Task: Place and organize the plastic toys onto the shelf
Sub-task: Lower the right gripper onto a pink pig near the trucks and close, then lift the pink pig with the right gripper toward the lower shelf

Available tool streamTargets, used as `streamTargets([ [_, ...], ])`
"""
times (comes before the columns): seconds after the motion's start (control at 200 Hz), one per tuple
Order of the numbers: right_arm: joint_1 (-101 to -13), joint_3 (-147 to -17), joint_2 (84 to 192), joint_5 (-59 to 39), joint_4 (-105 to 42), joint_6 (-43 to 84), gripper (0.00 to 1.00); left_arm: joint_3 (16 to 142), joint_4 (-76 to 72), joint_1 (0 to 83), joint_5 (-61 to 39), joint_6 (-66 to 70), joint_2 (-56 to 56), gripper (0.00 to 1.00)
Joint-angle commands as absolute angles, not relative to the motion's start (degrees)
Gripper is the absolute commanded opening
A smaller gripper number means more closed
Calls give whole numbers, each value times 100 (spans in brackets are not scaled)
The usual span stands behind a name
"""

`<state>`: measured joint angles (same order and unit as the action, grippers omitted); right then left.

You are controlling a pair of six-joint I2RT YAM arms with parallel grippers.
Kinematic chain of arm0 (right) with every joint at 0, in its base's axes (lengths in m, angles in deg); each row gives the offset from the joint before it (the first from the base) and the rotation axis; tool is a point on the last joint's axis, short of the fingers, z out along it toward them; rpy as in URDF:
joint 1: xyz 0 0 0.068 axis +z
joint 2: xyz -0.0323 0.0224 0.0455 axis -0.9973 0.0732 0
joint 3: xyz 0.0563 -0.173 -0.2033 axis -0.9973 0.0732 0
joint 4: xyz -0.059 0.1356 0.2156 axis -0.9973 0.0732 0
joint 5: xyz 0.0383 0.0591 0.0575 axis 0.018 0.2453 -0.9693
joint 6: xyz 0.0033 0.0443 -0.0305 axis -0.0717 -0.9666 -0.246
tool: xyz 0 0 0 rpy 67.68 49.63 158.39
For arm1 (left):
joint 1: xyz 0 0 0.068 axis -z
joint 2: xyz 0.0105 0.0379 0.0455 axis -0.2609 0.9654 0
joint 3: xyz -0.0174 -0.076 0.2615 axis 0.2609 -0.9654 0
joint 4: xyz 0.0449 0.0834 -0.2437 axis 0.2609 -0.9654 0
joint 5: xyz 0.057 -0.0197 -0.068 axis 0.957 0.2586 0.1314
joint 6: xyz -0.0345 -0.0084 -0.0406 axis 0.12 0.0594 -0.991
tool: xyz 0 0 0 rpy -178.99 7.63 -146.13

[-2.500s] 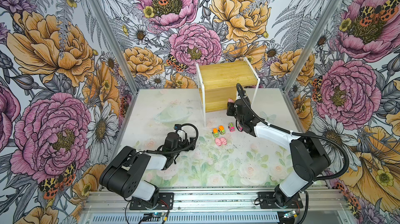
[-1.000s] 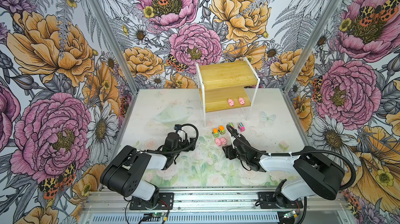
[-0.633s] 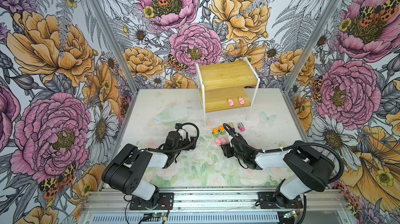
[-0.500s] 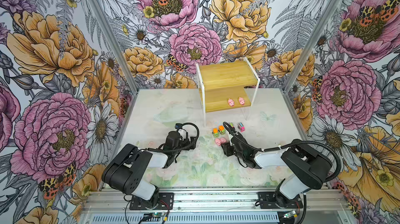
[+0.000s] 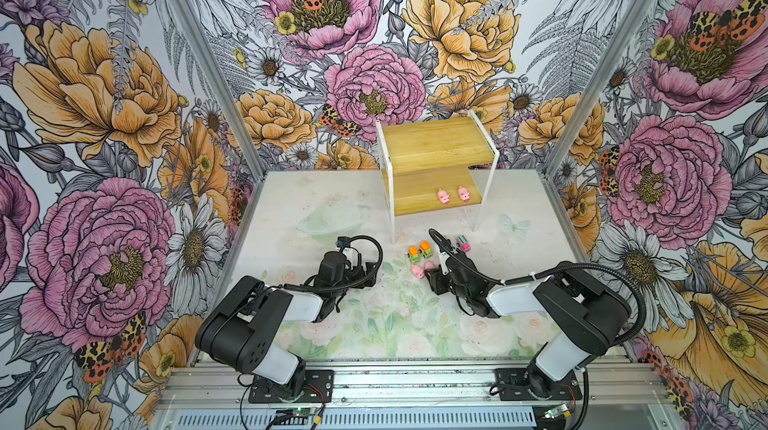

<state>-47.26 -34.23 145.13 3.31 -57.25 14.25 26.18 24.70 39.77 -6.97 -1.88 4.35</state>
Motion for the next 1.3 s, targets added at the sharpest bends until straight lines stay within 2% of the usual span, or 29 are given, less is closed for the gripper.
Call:
streamTargets([
  [0.0, -4748, -3519, 14723, 74, -5741, 1546, 53, 2723, 2463, 4037, -559, -128, 497, 99],
  [0.555, -4763, -3399, 14569, -95, -5701, 1412, 32, 2786, 2415, 4114, -494, -113, 571, 99],
  [0.981, -4844, -3365, 14203, -321, -5512, 1413, 26, 2781, 2402, 4113, -510, -100, 569, 99],
  [1.291, -4952, -4136, 13209, -505, -4427, 1823, 26, 2812, 2380, 4122, -532, -94, 572, 99],
])
